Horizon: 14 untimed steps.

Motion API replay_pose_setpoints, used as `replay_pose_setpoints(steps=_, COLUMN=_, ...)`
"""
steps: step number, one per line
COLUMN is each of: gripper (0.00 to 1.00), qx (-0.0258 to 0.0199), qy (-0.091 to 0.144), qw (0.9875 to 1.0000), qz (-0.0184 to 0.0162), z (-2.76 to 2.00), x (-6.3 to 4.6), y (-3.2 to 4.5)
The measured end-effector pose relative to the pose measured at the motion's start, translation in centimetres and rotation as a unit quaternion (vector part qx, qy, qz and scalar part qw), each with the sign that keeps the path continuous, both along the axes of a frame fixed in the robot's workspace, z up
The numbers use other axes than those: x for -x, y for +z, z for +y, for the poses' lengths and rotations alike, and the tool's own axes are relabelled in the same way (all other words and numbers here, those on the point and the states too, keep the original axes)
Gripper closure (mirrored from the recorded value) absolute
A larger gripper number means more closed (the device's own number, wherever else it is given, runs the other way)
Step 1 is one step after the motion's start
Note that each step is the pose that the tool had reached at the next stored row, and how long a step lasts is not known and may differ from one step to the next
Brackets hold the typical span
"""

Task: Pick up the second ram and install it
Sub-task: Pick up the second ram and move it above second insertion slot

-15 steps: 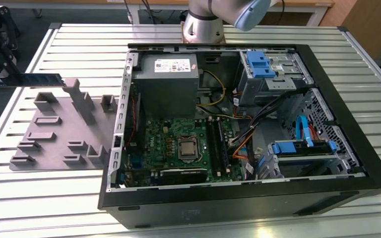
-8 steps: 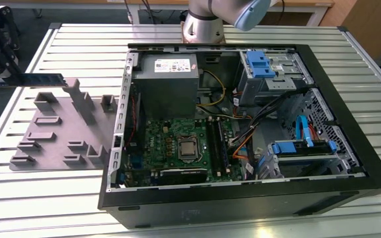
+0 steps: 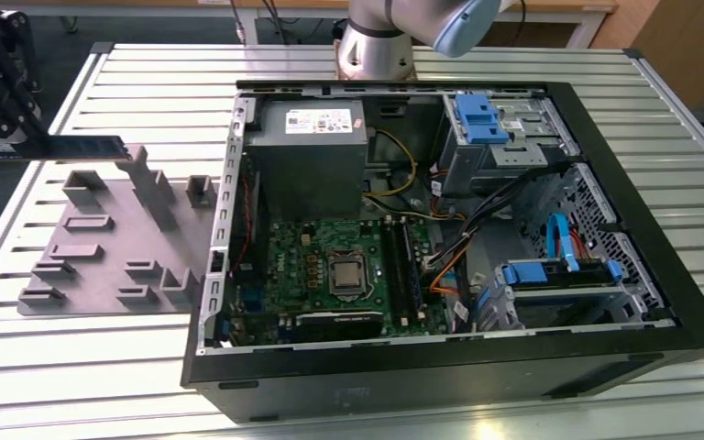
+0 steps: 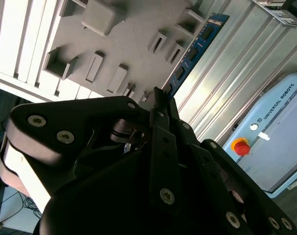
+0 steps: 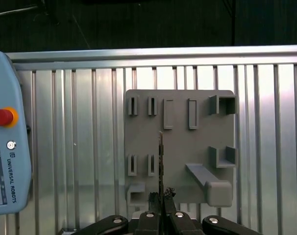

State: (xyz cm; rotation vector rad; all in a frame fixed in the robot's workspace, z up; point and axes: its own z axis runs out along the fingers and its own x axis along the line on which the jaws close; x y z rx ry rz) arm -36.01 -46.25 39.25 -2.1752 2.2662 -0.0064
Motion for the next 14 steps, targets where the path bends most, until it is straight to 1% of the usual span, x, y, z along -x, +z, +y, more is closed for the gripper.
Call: replay_pose_setpoints(steps=14, gripper=0.86, qx=0.0000, qy=0.000, qw=1.0000, qz=0.0000, z=0.00, x=-1.09, y=0.00)
